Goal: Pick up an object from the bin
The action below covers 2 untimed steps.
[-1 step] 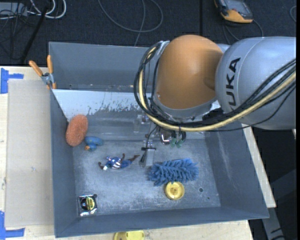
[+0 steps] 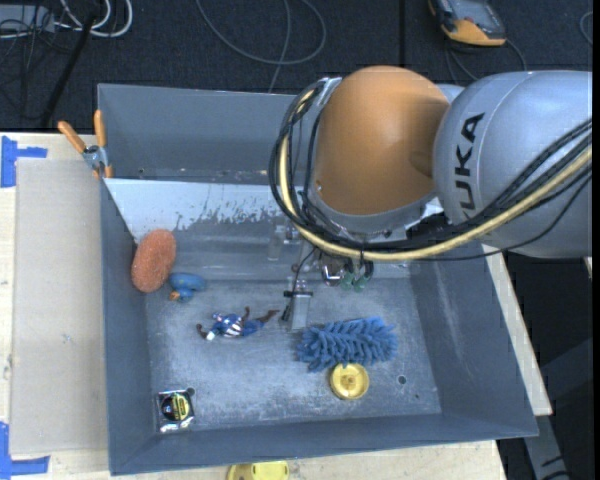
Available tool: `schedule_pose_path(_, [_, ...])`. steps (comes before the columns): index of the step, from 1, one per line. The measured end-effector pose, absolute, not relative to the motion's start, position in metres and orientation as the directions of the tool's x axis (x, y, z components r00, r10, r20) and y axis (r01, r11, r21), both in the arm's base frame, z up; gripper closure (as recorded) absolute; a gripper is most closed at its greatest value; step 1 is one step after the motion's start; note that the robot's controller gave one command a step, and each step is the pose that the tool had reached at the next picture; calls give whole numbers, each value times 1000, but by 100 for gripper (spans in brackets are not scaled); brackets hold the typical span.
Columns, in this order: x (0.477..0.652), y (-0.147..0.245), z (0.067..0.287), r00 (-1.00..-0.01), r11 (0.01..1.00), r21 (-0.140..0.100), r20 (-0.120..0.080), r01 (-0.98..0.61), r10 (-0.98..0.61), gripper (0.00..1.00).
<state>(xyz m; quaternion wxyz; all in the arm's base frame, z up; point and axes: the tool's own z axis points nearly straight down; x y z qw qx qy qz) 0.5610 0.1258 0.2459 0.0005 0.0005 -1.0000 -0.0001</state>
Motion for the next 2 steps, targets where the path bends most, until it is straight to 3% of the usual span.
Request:
schedule_pose_path(1, [548,128,205,-999,999,1,-5,-46,-46,0])
schedule_pose_path(2, [543,125,176,-1000,1000,-1,7,-22,-22,0])
